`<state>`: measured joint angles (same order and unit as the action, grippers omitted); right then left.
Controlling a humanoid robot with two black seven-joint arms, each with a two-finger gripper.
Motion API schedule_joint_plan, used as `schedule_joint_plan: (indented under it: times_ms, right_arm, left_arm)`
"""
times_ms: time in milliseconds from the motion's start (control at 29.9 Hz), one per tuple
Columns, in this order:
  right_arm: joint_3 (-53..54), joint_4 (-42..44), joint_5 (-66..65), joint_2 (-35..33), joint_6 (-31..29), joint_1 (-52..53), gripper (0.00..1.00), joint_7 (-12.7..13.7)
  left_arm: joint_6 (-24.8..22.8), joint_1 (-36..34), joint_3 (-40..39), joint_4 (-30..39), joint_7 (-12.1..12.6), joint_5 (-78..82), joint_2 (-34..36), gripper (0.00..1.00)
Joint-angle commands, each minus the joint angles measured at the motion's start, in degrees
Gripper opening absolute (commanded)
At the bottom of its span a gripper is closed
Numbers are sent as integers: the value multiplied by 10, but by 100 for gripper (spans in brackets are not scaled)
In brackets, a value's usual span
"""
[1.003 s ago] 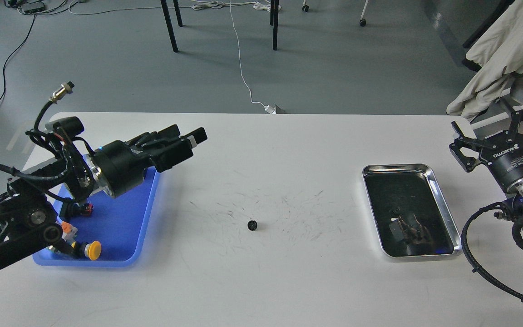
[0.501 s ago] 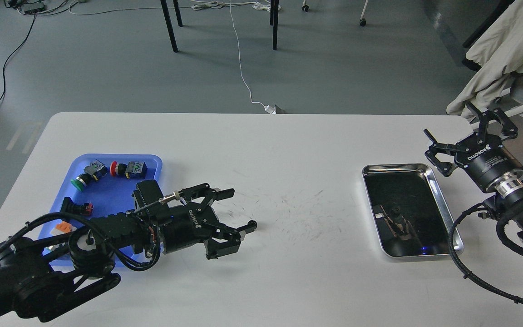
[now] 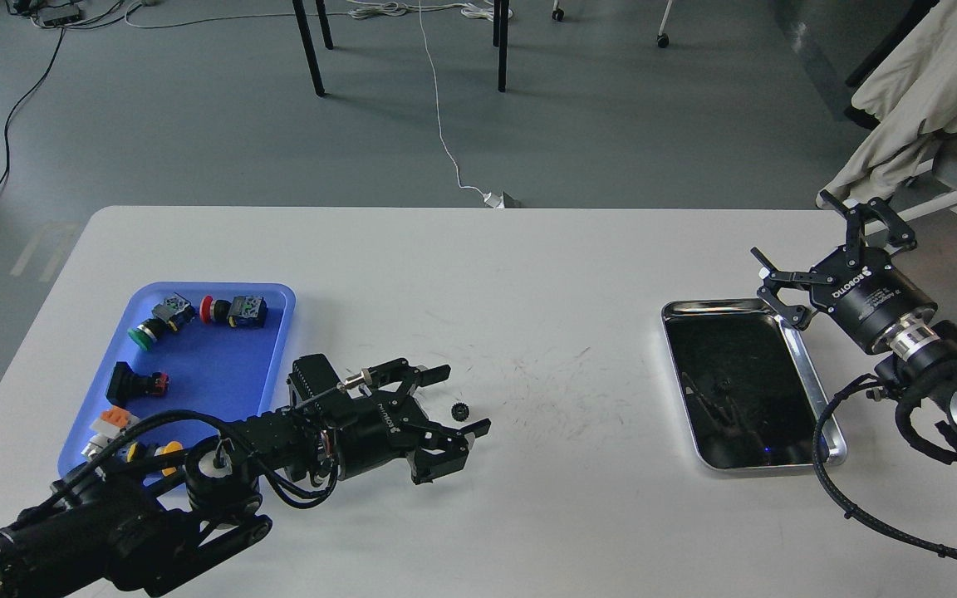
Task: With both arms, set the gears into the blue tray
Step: 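Reach the left gripper to the black part on the table, then grasp the black part with the left gripper and carry it to the blue tray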
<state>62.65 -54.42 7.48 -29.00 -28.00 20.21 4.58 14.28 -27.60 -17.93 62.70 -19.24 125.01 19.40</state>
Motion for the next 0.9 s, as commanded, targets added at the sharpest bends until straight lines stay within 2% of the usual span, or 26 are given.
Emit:
schedule_joint_plan:
  times_ms: [0,234,368,468,568,635,668,735,869]
  right_arm:
    - [5,0,0,0,0,0,97,-1]
    - [19,-2,1,-1,0,1,97,-1]
    - [22,-1,1,-1,0,1,97,-2]
    - [23,-1,1,-2,0,1,97,-2]
    - [27,-2,1,-2,0,1,97,-2]
    - [27,-2,1,-3,0,1,97,-2]
    - [27,-2,1,-3,0,1,97,-2]
    - [27,-2,1,-3,0,1,97,-1]
    - [27,-2,1,-3,0,1,97,-2]
  left_arm:
    - [1,4,0,-20,0,0,-13,81]
    - [17,9,4,-58,0,0,-31,75]
    - [20,10,5,-76,1,0,-40,68]
    - [21,16,7,-80,1,0,-41,58]
    - [22,18,7,-80,3,0,-40,40]
    - [22,18,7,-80,3,0,-38,35]
    - [22,18,7,-81,3,0,-37,27]
    - [22,19,7,-81,3,0,-36,18]
    - [31,22,5,-79,7,0,-34,9]
